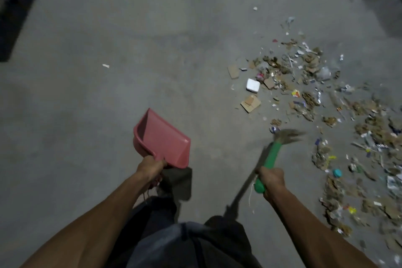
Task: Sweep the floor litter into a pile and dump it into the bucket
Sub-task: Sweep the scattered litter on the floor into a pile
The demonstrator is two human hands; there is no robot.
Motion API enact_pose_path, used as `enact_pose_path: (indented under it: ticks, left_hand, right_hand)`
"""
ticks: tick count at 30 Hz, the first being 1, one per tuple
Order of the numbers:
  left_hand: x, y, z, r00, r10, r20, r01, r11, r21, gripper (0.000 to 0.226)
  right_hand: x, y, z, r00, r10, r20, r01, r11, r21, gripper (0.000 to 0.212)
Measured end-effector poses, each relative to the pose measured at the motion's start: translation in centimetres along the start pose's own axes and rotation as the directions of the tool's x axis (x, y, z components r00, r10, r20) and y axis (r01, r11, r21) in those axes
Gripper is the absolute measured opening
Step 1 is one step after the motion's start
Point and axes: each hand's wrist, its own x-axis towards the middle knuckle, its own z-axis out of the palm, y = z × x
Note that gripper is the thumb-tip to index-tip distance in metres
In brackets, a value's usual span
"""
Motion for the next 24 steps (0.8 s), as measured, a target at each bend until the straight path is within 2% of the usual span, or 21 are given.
enact_pose_path:
  ticks: [3, 6, 9, 13, 15, 17, 22, 24]
  left_hand:
    - [2.1, 1.9, -4.3, 0.999, -0.015, -0.046, 0.013, 0.999, -0.033, 0.023]
    - [3.6, 3.4, -7.8, 0.994, -0.024, -0.111, 0.014, 0.996, -0.09, 0.024]
    - [5.3, 4.6, -10.7, 0.982, -0.082, -0.17, 0.057, 0.987, -0.148, 0.026]
    - [8.0, 6.1, -13.8, 0.96, -0.161, -0.227, 0.11, 0.969, -0.223, 0.032]
    - [9.0, 7.3, -14.7, 0.945, -0.196, -0.263, 0.124, 0.955, -0.268, 0.03]
    - [9.9, 9.0, -15.3, 0.925, -0.231, -0.302, 0.131, 0.939, -0.317, 0.022]
    - [12.8, 13.6, -15.5, 0.892, -0.297, -0.339, 0.136, 0.894, -0.427, 0.009]
    - [14.3, 15.4, -15.8, 0.884, -0.311, -0.35, 0.138, 0.887, -0.44, 0.007]
  right_hand:
    - [-4.0, -4.2, 5.1, 0.98, -0.157, 0.124, 0.18, 0.962, -0.206, 0.026]
    - [-6.8, -8.3, 9.9, 0.909, -0.29, 0.301, 0.387, 0.855, -0.346, 0.025]
    - [-8.5, -12.9, 14.5, 0.787, -0.375, 0.49, 0.588, 0.697, -0.411, 0.026]
    - [-8.5, -19.5, 21.1, 0.563, -0.438, 0.701, 0.82, 0.404, -0.406, 0.025]
    - [-8.0, -23.1, 24.7, 0.458, -0.453, 0.765, 0.888, 0.281, -0.365, 0.025]
    - [-7.5, -26.9, 28.5, 0.387, -0.43, 0.816, 0.922, 0.197, -0.333, 0.028]
    - [-7.2, -35.6, 37.7, 0.31, -0.319, 0.896, 0.951, 0.1, -0.293, 0.032]
    - [-6.9, -38.3, 41.1, 0.314, -0.291, 0.904, 0.949, 0.117, -0.292, 0.032]
